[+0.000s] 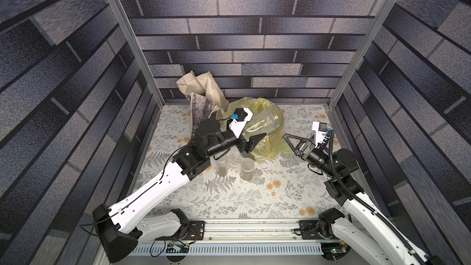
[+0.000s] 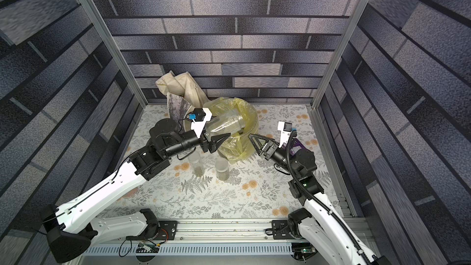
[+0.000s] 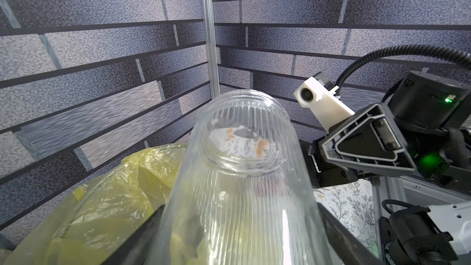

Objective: Empty moldy mung beans from jars
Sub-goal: Place the jar at the center of the board.

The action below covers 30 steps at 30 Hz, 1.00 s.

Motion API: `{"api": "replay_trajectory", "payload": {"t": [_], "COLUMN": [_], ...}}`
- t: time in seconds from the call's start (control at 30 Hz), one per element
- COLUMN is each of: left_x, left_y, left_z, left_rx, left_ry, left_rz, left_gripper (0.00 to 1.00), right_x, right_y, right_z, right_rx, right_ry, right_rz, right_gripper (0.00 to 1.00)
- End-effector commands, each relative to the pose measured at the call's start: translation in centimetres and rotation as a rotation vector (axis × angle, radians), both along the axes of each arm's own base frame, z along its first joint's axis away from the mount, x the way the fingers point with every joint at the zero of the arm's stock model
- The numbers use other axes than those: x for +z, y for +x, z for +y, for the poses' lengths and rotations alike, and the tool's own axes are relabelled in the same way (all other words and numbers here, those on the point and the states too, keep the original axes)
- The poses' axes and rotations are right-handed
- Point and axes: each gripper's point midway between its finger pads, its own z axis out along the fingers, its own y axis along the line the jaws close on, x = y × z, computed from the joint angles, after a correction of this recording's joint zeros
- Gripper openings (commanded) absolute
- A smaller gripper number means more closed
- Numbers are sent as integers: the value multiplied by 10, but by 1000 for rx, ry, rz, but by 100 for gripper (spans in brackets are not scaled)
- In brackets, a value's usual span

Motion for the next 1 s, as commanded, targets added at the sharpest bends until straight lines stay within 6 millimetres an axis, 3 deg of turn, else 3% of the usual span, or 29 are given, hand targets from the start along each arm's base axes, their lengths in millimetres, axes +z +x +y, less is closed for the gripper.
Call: {"api": "replay_trajectory", "payload": {"t": [0.0, 0.27, 0.53, 0.9, 0.97], "left_x": [34, 31, 36, 29, 28], "left_y": [-3, -1, -6, -15, -15], "left_z": [-6, -29, -48, -82, -84], "left_rx": [7, 10, -27, -68, -64], "left_ry": [-97, -90, -146, -165, -172], "left_rz": [-128, -135, -147, -135, -133], "left_gripper": [82, 82, 81, 81, 81], "right_x": [29, 44, 39, 32, 32], "right_y": [-8, -14, -7, 8, 10], "right_z": [2, 3, 5, -2, -2], "right_rx": [34, 79, 70, -17, -24], "right_ry": [60, 132, 120, 134, 131], "right_rz": [-82, -142, -128, -127, -130], "right_gripper": [100, 100, 100, 100, 96]}}
